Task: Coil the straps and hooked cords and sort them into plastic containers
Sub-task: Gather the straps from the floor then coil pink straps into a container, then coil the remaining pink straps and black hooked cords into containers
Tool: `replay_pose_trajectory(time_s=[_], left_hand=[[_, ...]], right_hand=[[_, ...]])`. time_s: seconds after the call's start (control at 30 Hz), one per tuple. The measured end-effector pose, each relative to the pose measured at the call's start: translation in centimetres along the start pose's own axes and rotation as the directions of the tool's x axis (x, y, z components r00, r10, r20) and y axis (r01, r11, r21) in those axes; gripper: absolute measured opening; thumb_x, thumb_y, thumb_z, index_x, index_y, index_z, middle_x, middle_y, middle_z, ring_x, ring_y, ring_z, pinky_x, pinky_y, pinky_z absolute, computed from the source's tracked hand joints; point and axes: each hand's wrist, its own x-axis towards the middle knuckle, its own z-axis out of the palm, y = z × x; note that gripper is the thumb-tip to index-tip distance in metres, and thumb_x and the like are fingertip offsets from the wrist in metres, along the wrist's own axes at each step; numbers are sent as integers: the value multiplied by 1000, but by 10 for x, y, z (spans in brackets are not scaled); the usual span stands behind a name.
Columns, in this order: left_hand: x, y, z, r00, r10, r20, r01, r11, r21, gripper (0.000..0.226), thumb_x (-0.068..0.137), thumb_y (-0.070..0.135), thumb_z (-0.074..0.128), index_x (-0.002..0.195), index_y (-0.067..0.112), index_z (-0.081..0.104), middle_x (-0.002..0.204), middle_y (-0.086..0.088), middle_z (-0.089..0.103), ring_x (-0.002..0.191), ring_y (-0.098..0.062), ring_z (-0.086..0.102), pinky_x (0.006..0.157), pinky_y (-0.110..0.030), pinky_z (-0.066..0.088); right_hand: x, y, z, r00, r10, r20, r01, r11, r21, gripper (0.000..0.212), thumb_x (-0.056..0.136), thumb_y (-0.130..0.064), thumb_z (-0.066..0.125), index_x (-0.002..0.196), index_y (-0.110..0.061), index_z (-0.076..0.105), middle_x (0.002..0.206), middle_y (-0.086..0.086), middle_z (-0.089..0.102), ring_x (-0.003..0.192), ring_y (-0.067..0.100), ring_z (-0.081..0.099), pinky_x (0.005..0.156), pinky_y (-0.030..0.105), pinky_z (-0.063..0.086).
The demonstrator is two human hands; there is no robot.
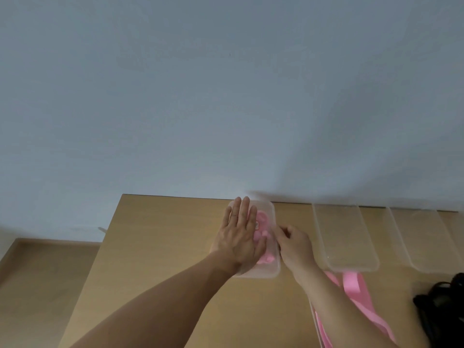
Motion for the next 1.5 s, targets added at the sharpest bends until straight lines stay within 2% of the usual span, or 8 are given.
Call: replay_pose_trajectory(time_s=[0.17,0.27,0.37,0.53,0.73,1.07,1.23,1.5], left_hand=[[4,-1,2,1000,-7,-6,7,1000,16,70,93,47,-7,152,9,-12,159,-12,-26,140,-25,-41,112,-38,-31],[7,-1,3,1000,-18,-6,18,1000,15,71,92,47,-9,152,9,-11,159,-12,-26,139,-25,-41,111,-37,-32],[8,-2,3,1000,-14,-5,14,1000,19,73,92,47,-8,154,8,-6,161,-13,-21,144,-27,-34,114,-38,-29],[9,-2,-3,1000,1,21,-2,999,32,76,92,47,-9,155,6,-5,162,-15,-19,147,-29,-27,119,-42,-19],[9,-3,-7,999,0,35,-2,999,47,69,97,46,-2,155,7,-8,162,-14,-20,146,-29,-29,117,-40,-22],[20,-9,-19,995,49,88,-51,998,23,68,103,47,14,157,10,-5,163,-13,-20,148,-26,-25,117,-37,-19],[14,-11,-17,999,-9,50,8,1000,21,68,104,47,11,155,7,-8,162,-13,-20,148,-25,-25,116,-36,-20],[11,-17,-4,997,5,81,-8,999,37,69,103,48,10,156,7,-7,163,-12,-18,148,-24,-26,114,-34,-22]], right_hand=[[-9,0,7,996,-32,-85,27,998,-55,25,93,-34,61,72,-21,61,67,-7,63,62,12,57,50,22,35],[-13,-1,2,999,-7,-35,6,1000,-28,22,93,-36,61,78,-20,64,70,-5,66,66,16,60,53,25,40],[-33,13,-2,1000,19,24,-20,998,56,30,90,-46,65,77,-19,65,56,-6,62,50,12,55,52,29,41],[-38,10,-3,1000,12,-11,-11,1000,21,24,93,-31,64,84,-9,66,65,4,62,61,24,56,63,37,46],[-65,32,0,992,68,110,-95,958,270,7,90,-12,66,94,-7,62,58,1,61,48,15,53,44,30,44],[-57,18,0,996,58,64,-73,960,269,15,88,-9,67,101,-11,61,73,7,60,49,11,57,46,29,49],[-51,8,13,991,125,-56,-95,921,378,11,88,-1,64,96,-7,61,71,14,62,40,11,54,38,25,45],[-49,9,21,990,137,-42,-110,918,381,8,88,-3,63,89,-9,57,66,9,61,37,14,55,34,25,42]])
